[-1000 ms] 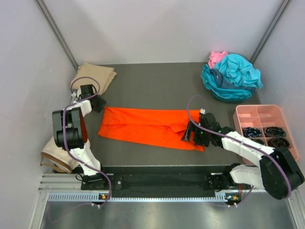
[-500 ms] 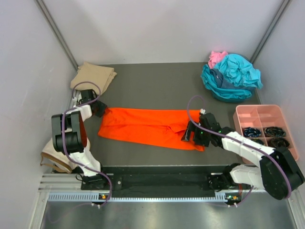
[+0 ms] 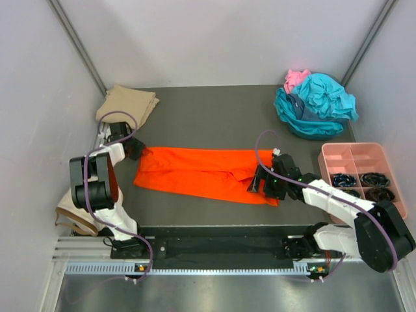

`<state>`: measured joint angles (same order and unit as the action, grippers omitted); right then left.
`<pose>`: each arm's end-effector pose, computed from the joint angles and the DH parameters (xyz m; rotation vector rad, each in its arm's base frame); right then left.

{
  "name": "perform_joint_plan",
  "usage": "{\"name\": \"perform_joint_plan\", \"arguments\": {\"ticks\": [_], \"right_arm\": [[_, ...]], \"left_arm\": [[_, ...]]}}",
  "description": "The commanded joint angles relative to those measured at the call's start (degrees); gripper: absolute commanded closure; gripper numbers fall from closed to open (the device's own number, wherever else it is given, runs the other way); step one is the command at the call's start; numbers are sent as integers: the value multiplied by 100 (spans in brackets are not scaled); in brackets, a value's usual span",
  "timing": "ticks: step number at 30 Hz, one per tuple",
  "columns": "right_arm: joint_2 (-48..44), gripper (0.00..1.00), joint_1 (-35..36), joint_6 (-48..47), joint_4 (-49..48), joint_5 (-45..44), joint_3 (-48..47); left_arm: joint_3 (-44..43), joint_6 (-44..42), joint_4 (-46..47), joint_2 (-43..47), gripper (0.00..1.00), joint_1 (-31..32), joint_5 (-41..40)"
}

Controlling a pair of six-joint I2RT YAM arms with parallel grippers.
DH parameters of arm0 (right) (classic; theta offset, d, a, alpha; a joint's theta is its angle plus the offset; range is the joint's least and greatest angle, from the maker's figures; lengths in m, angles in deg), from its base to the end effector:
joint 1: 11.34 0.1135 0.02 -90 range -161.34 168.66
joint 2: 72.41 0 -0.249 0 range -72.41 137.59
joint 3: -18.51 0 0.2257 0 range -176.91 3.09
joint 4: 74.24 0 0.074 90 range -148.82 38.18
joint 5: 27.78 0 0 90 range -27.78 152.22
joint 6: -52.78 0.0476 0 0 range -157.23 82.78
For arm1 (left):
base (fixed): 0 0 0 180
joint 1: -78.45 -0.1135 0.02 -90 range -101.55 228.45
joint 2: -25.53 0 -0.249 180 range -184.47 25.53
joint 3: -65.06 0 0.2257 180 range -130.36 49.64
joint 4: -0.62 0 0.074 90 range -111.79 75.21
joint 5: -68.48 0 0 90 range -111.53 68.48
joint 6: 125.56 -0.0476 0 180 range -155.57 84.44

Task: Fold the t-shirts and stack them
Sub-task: Fold the other side of the tshirt into a rectangle

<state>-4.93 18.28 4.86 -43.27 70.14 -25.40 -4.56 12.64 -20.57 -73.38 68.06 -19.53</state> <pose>0.1722 0.1054 0.1546 0.2289 2.6360 0.6437 0.3276 0.0584 0.1553 -1.1999 2.1703 -0.3294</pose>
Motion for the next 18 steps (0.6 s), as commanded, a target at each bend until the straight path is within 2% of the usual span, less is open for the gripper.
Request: {"name": "perform_joint_plan", "arguments": {"ticks": [1, 8, 18], "right_arm": [[204, 12, 52, -95, 264, -221, 344], [230, 12, 52, -122, 247, -203, 327], [274, 12, 52, -113, 203, -168, 335]], "left_arm": [[-284, -250, -247, 355, 60, -68, -393], [-101, -294, -292, 654, 59, -112, -411], [146, -215, -116, 610, 60, -121, -226]]}}
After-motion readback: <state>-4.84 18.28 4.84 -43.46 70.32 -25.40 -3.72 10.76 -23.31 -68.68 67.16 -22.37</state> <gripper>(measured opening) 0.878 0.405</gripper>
